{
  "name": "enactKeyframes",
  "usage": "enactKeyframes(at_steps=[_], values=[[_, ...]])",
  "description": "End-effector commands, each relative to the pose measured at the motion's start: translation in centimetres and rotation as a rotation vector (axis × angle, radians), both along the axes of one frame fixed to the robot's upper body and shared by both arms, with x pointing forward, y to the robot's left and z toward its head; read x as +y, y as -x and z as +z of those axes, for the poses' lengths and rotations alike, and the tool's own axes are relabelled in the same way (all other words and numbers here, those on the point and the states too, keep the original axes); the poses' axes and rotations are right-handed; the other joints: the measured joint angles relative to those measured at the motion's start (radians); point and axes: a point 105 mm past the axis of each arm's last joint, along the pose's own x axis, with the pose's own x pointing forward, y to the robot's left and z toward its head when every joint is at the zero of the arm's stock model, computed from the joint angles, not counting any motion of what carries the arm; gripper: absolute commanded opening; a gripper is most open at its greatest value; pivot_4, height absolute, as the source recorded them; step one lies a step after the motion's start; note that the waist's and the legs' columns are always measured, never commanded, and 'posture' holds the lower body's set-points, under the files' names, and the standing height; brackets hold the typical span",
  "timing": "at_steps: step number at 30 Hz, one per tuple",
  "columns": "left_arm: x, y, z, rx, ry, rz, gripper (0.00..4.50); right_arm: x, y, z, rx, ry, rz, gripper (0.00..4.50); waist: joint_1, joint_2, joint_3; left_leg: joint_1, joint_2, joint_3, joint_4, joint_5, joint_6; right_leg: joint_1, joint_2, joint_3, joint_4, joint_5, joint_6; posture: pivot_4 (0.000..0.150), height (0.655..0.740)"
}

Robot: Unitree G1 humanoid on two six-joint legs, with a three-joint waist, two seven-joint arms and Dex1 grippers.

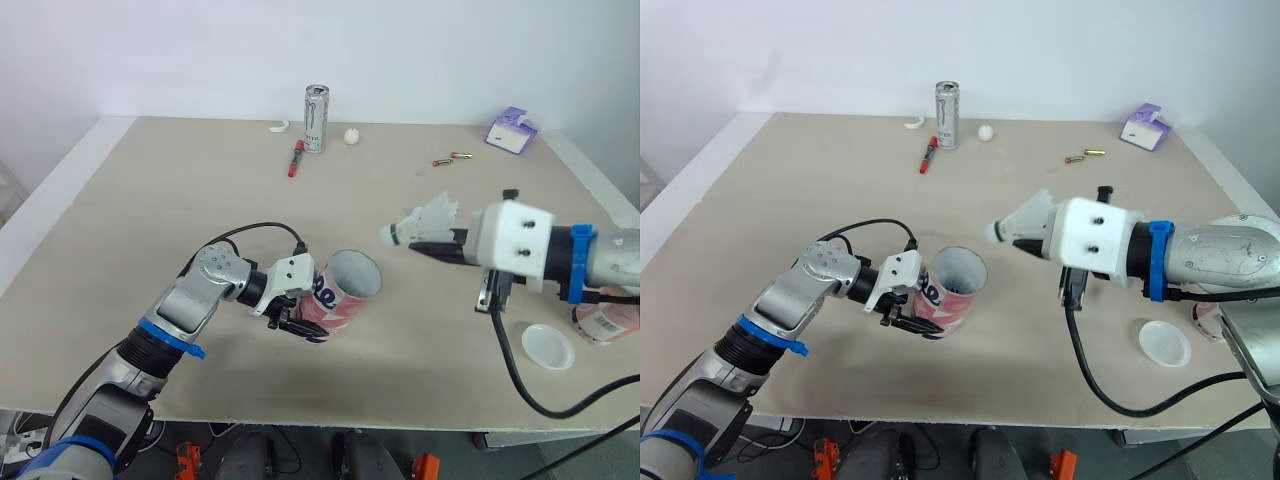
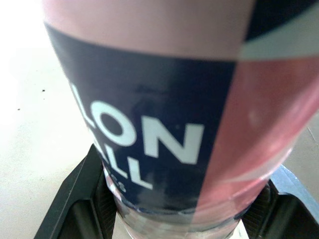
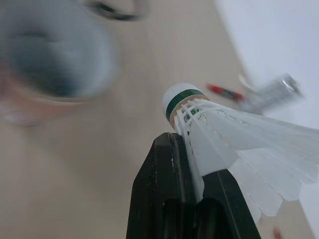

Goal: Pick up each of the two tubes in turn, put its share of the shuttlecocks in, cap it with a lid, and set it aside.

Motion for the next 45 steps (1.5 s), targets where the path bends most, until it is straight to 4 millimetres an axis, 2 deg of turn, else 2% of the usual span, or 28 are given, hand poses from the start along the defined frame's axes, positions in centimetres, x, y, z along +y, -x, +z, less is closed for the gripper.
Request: enactKeyframes(at_steps=[1, 7, 17, 20, 21, 26, 28, 30, 37, 40, 45], values=[[0.2, 0.5, -1.5, 0.049, -0.05, -0.006, 2.66, 1.2, 2.1, 0.7, -0.019, 0.125, 0.15, 0.01, 0.0, 0.0, 0.0, 0.0, 0.0, 0.0, 0.0, 0.0, 0.0, 0.0, 0.0, 0.0, 0.0, 0.0, 0.0, 0.15, 0.74], [0.0, 0.5, -1.5, 0.053, -0.048, -0.005, 2.66, 2.8, 2.5, 0.5, -0.056, 0.187, 0.26, 0.01, 0.0, 0.0, 0.0, 0.0, 0.0, 0.001, 0.0, 0.0, 0.0, 0.0, -0.001, 0.0, 0.0, 0.0, -0.001, 0.15, 0.74], [0.1, 0.5, -1.5, 0.056, -0.049, 0.008, 2.66, 4.1, 1.5, -0.4, -0.066, 0.232, 0.311, 0.01, 0.0, 0.0, 0.0, 0.0, 0.0, 0.001, 0.0, 0.0, 0.0, 0.0, -0.001, -0.001, 0.0, 0.0, -0.001, 0.15, 0.74], [0.2, 0.5, -1.5, 0.055, -0.051, 0.011, 2.66, 4.5, 1.6, -0.2, -0.047, 0.201, 0.324, 0.96, 0.0, 0.0, 0.0, 0.0, 0.0, 0.001, 0.0, 0.0, 0.0, 0.0, -0.001, -0.001, 0.0, 0.0, -0.001, 0.15, 0.74], [0.2, 0.5, -1.5, 0.055, -0.051, 0.012, 2.66, 4.6, 1.6, -0.2, -0.039, 0.189, 0.324, 1.55, 0.0, 0.0, 0.0, 0.0, 0.0, 0.001, 0.0, 0.0, 0.0, 0.0, -0.001, -0.001, 0.0, 0.0, -0.001, 0.15, 0.74], [0.3, 0.4, -1.5, 0.055, -0.056, 0.013, 2.66, 4.7, 1.9, 0.0, 0.008, 0.123, 0.309, 2.91, 0.0, 0.0, 0.0, 0.0, 0.0, 0.001, 0.0, 0.0, 0.0, 0.0, -0.002, -0.001, 0.0, 0.001, -0.002, 0.15, 0.74], [0.3, 0.4, -1.5, 0.054, -0.057, 0.012, 2.66, 4.9, 2.0, 0.5, 0.047, 0.02, 0.288, 3.53, 0.0, 0.0, 0.0, 0.0, 0.0, 0.001, 0.0, 0.0, 0.0, 0.0, -0.002, -0.001, 0.0, 0.002, -0.005, 0.15, 0.74], [0.3, 0.4, -1.5, 0.055, -0.058, 0.01, 2.66, 4.8, 1.7, 0.9, 0.085, -0.08, 0.251, 4.46, 0.0, 0.0, 0.0, 0.0, 0.0, 0.001, 0.0, 0.0, 0.0, 0.0, -0.002, -0.001, 0.0, 0.003, -0.006, 0.15, 0.74], [0.3, 0.4, -1.6, 0.053, -0.064, 0.004, 2.66, 0.7, -1.0, 1.5, 0.234, -0.449, -0.007, 4.46, 0.0, -0.003, -0.001, 0.0, 0.0, 0.001, 0.001, 0.0, 0.0, 0.0, -0.002, -0.001, 0.001, 0.003, -0.006, 0.15, 0.74], [0.4, 0.4, -1.5, 0.052, -0.065, 0.005, 2.66, -2.0, -3.5, 1.3, 0.286, -0.685, -0.181, 4.46, 0.0, -0.005, -0.002, 0.0, 0.0, 0.0, 0.001, 0.0, 0.0, 0.001, -0.001, -0.001, 0.001, 0.004, -0.006, 0.15, 0.74], [0.4, 0.4, -1.5, 0.049, -0.065, 0.008, 2.66, -6.6, -7.6, -1.2, 0.322, -0.945, -0.503, 4.46, 0.0, -0.005, -0.002, 0.001, 0.0, 0.0, 0.001, 0.0, 0.0, 0.001, 0.0, -0.001, 0.001, 0.004, -0.007, 0.15, 0.74]])
